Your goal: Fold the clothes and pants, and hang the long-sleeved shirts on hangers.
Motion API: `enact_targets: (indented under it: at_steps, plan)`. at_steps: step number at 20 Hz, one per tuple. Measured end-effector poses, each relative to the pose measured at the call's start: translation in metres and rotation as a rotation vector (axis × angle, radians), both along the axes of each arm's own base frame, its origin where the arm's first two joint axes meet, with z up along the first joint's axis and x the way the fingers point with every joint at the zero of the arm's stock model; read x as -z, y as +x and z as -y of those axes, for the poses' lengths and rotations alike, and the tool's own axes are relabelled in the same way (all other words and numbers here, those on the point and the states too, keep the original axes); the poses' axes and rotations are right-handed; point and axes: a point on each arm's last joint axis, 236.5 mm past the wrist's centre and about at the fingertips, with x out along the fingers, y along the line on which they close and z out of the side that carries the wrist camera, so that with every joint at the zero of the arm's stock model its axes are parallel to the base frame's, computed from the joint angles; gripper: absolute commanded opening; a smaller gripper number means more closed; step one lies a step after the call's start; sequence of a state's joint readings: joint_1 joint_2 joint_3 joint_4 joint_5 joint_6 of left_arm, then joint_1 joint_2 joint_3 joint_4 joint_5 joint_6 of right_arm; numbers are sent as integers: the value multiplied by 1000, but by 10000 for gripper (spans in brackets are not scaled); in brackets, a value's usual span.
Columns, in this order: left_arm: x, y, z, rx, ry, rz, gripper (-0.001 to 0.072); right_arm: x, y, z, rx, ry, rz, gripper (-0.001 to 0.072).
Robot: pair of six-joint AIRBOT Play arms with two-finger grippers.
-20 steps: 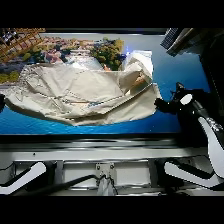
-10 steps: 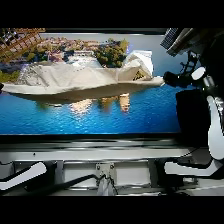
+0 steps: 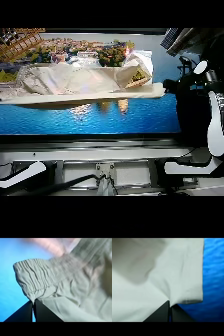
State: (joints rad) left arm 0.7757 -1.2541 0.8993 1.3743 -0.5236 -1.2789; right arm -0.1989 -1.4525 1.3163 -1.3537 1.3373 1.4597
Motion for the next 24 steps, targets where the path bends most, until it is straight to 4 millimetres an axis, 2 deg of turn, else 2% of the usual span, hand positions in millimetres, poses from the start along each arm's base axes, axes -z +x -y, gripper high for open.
enact_targets:
  at_steps: [3, 6, 7, 8, 9, 11, 12, 13, 14, 15, 16, 18, 20, 22, 24]
  plan:
    - [18, -30, 3, 26, -27, -141, 7, 8, -37, -5, -36, -6, -97, 17]
    - [29, -51, 8, 48, -51, -245, 7, 16, -75, -11, -72, -1, -190, 17]
    - [32, -59, 10, 56, -58, -286, 8, 19, -88, -13, -82, 2, -227, 112]
    - [36, -67, 12, 63, -66, -324, 8, 22, -102, -15, -91, 9, -266, 300]
    - [39, -77, 15, 71, -80, -369, 9, 24, -117, -18, -105, 20, -309, 357]
    - [46, -97, 23, 72, -119, -458, 9, 26, -140, -23, -122, 38, -373, 361]
    - [48, -107, 27, 60, -144, -498, 46, 26, -148, -23, -128, 40, -387, 361]
    - [49, -116, 31, 51, -164, -529, 221, 25, -154, -23, -134, 38, -396, 361]
    - [51, -123, 34, 37, -186, -555, 392, 23, -157, -23, -137, 35, -394, 361]
    - [51, -129, 37, 20, -205, -574, 494, 21, -158, -22, -139, 25, -385, 361]
    - [51, -133, 39, 1, -220, -587, 532, 20, -157, -20, -140, 12, -363, 361]
    - [45, -136, 39, -41, -238, -596, 542, 18, -153, -17, -138, -7, -326, 361]
    - [28, -129, 31, -87, -227, -568, 542, 17, -149, -16, -135, -17, -301, 360]
    - [3, -114, 15, -144, -196, -495, 541, 17, -146, -14, -132, -25, -282, 360]
    - [-23, -86, 5, -162, -180, -378, 541, 17, -142, -14, -128, -27, -259, 360]
